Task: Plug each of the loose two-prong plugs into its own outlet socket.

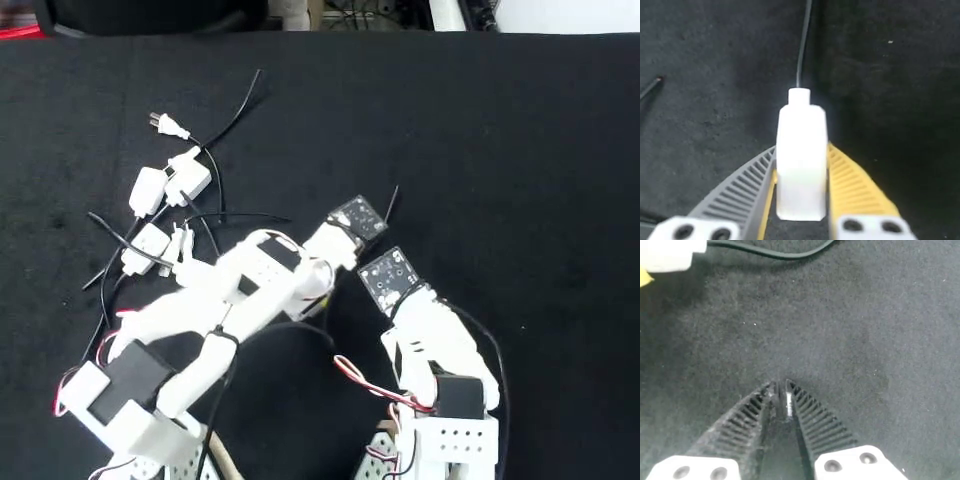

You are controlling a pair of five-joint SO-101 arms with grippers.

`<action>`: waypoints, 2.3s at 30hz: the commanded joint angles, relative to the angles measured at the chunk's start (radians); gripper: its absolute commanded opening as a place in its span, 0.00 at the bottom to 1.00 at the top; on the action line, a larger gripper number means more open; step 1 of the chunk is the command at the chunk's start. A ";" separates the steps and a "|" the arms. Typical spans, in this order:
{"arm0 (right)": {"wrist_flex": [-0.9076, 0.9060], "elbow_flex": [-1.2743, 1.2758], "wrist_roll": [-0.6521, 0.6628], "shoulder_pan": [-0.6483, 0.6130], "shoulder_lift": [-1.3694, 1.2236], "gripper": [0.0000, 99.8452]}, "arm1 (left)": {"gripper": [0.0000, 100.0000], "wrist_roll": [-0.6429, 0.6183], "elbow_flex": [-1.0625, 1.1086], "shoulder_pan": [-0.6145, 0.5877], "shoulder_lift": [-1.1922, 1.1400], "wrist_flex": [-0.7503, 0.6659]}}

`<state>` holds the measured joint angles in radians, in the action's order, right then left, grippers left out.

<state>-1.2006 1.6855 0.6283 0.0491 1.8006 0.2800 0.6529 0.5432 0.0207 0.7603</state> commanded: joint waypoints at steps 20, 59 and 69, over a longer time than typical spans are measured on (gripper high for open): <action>0.003 -0.024 0.008 0.012 0.062 0.02 | 0.27 -0.005 -0.145 -0.219 0.034 -0.009; 0.005 -0.021 0.009 0.012 0.062 0.02 | 0.09 0.025 -0.625 -0.150 -0.377 0.215; 0.005 -0.021 0.009 0.012 0.062 0.02 | 0.20 -0.097 -0.656 -0.140 -0.411 0.155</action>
<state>-1.2006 1.6855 0.6283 0.0491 1.8006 0.2094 0.0652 0.3974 -0.4028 0.9398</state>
